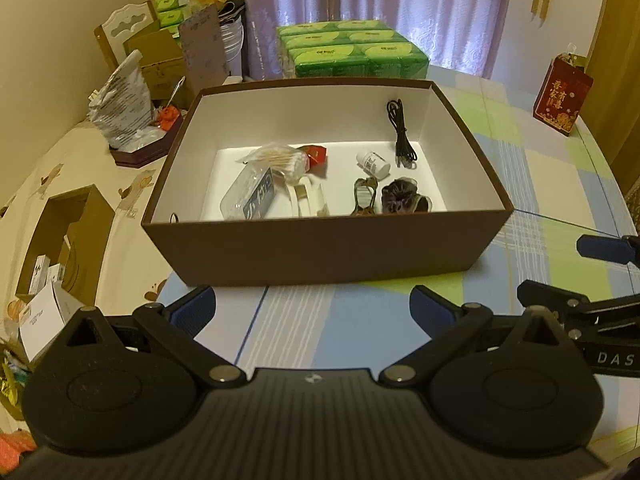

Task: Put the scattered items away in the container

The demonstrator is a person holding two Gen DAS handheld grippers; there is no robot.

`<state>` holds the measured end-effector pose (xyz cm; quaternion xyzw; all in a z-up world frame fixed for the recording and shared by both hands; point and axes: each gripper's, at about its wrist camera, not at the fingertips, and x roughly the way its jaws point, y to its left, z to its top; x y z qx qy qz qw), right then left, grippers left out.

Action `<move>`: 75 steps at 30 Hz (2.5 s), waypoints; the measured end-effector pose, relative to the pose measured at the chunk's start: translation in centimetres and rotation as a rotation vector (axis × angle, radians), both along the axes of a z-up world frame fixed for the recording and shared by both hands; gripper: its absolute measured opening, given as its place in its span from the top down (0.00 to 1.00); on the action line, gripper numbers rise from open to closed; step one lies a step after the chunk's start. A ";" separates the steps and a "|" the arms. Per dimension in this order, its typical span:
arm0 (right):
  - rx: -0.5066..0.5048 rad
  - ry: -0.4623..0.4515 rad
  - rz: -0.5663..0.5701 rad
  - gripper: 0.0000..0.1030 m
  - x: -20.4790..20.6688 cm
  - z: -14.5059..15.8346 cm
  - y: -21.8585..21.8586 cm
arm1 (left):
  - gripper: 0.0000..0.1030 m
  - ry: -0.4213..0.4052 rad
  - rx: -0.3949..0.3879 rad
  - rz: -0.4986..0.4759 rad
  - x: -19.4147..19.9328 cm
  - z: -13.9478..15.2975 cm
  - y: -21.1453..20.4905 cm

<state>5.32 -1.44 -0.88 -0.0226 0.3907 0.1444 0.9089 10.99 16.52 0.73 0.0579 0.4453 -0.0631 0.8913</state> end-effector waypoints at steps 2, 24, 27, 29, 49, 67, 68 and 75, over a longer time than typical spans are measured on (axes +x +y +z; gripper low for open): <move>-0.002 -0.001 0.005 0.12 -0.2 0.0 -0.2 | 0.01 0.001 0.003 0.004 -0.6 0.1 -0.2; -0.007 0.016 0.035 0.12 -1.6 -0.2 -2.2 | 0.01 0.010 0.011 0.069 -3.9 0.2 -2.4; -0.007 0.018 0.040 0.12 -1.5 -0.3 -2.4 | 0.01 0.016 0.016 0.076 -4.0 0.0 -2.5; -0.007 0.017 0.045 0.12 -1.4 -0.3 -2.4 | 0.01 0.018 0.019 0.077 -3.9 -0.1 -2.6; -0.009 0.041 0.076 0.12 -0.3 -1.0 -1.5 | 0.01 0.040 0.023 0.091 -3.4 -0.8 -2.2; -0.016 0.057 0.076 0.12 0.1 -1.5 -0.8 | 0.01 0.060 0.024 0.090 -2.6 -1.5 -1.7; -0.016 0.058 0.076 0.12 0.1 -1.5 -0.7 | 0.01 0.061 0.024 0.090 -2.6 -1.5 -1.7; -0.017 0.066 0.075 0.12 0.6 -1.8 -0.4 | 0.01 0.055 0.028 0.083 -2.4 -1.7 -1.4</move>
